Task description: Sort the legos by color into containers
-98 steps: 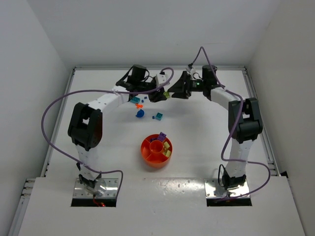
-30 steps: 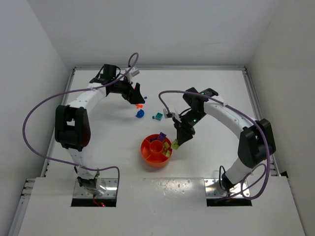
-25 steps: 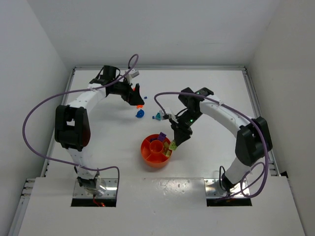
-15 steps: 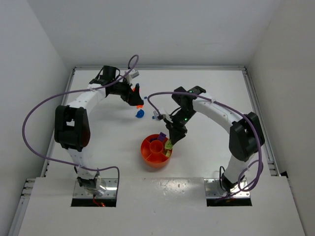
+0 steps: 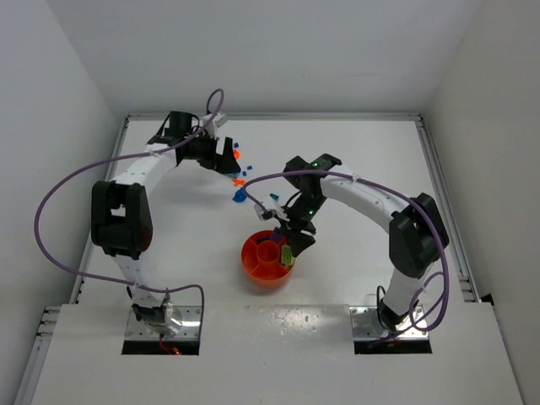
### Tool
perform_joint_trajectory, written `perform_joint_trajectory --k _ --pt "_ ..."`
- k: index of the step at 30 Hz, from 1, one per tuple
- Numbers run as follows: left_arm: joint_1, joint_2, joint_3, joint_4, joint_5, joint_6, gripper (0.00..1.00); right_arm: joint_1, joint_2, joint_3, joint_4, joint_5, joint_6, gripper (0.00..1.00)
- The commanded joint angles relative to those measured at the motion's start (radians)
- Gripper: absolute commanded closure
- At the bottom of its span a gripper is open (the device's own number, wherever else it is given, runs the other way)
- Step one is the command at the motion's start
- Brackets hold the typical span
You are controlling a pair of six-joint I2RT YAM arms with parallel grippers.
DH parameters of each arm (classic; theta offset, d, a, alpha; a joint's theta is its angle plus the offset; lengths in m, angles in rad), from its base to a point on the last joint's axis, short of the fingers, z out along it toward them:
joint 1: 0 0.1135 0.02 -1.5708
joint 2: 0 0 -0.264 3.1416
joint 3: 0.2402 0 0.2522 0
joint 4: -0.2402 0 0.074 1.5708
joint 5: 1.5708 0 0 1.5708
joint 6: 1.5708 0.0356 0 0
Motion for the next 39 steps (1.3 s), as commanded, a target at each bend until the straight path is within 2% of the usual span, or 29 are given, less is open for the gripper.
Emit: perform_joint_trajectory --k 1,3,6,7,9,12,13,16,19,22,25,26,28,31,34,36,37,39 --pt "0.021 -0.032 -0.031 0.1 -0.122 -0.189 0.0 0.01 0.007 0.026 0.033 0.028 -0.007 0.52" --pt "0.021 -0.065 -0.059 0.158 -0.202 -0.19 0.0 0.01 -0.006 0.026 0.063 0.04 0.026 0.46" --pt "0.021 -0.111 -0.083 0.158 -0.238 -0.142 0.0 0.01 -0.033 0.026 0.112 0.071 0.06 0.42" --pt "0.021 -0.123 -0.105 0.158 -0.222 -0.089 0.0 0.01 -0.033 0.026 0.141 0.08 0.091 0.42" --pt "0.021 -0.157 -0.14 0.192 -0.257 -0.075 0.0 -0.002 -0.059 0.026 0.175 0.08 0.132 0.42" --pt "0.021 -0.215 -0.182 0.22 -0.316 -0.122 0.0 -0.013 -0.13 -0.023 0.314 0.155 0.263 0.42" --pt "0.031 -0.227 -0.192 0.22 -0.316 -0.122 0.0 -0.025 -0.176 -0.064 0.417 0.178 0.342 0.42" --pt "0.031 -0.237 -0.192 0.178 -0.282 -0.063 0.0 -0.048 -0.227 -0.122 0.619 0.319 0.56 0.42" --pt "-0.001 -0.247 -0.177 0.124 -0.38 -0.052 0.0 -0.083 -0.227 -0.122 0.69 0.38 0.709 0.42" --pt "-0.012 -0.267 -0.177 0.097 -0.31 0.013 0.0 -0.12 -0.25 -0.152 0.746 0.4 0.778 0.42" --pt "-0.012 -0.234 -0.134 0.004 -0.197 0.153 0.0 -0.151 -0.25 -0.161 0.755 0.372 0.82 0.42" --pt "-0.012 -0.205 -0.067 -0.053 -0.16 0.292 0.01 -0.172 -0.25 -0.152 0.755 0.371 0.829 0.42" --pt "0.007 -0.115 0.028 -0.182 -0.11 0.399 0.04 -0.191 -0.228 -0.152 0.744 0.345 0.852 0.42" --pt "0.064 0.007 0.129 -0.337 0.014 0.72 0.1 -0.237 -0.185 -0.112 0.755 0.321 0.886 0.42" --pt "0.086 0.105 0.211 -0.417 0.026 0.858 0.13 -0.26 -0.174 -0.08 0.779 0.31 0.898 0.42" --pt "0.086 0.229 0.359 -0.515 0.026 1.018 0.17 -0.275 -0.162 -0.047 0.78 0.31 0.898 0.41" --pt "0.086 0.272 0.414 -0.649 0.037 1.08 0.19 -0.289 -0.149 -0.035 0.767 0.31 0.898 0.41" --pt "0.077 0.34 0.531 -0.724 0.011 1.18 0.23 -0.301 -0.148 -0.024 0.776 0.299 0.898 0.41"
